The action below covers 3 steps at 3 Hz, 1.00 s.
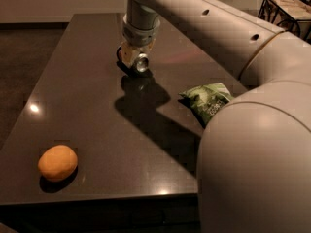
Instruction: Move pepsi can near orange
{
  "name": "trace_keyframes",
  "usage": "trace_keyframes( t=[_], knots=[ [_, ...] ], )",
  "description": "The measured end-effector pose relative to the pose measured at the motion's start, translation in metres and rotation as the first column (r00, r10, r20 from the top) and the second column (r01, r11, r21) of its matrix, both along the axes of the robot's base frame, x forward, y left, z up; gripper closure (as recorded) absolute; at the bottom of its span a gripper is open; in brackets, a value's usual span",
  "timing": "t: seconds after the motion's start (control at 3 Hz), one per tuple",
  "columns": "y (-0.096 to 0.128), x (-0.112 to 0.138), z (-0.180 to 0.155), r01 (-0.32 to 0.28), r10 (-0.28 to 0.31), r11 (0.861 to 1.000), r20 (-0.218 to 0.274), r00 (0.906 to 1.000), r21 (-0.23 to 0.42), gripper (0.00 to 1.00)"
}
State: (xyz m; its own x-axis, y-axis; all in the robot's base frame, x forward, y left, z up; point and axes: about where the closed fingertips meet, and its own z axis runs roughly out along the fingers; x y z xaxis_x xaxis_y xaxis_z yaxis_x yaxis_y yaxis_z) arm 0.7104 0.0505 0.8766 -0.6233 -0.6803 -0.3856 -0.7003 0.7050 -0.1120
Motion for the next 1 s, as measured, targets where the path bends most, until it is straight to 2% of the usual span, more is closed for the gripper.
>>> trace_keyframes(
  t=[0.33, 0.67, 1.0],
  knots=[
    [0.003, -0.037, 0.016, -0.134, 0.135, 0.990, 0.010, 0.9909, -0.031, 1.00],
    [0.001, -0.088, 0.028, -0.265, 0.265, 0.964, 0.000, 0.9641, -0.030, 1.00],
    [-0.003, -0.138, 0.032, -0.373, 0.373, 0.928, -0.007, 0.9279, 0.008, 1.00]
  ],
)
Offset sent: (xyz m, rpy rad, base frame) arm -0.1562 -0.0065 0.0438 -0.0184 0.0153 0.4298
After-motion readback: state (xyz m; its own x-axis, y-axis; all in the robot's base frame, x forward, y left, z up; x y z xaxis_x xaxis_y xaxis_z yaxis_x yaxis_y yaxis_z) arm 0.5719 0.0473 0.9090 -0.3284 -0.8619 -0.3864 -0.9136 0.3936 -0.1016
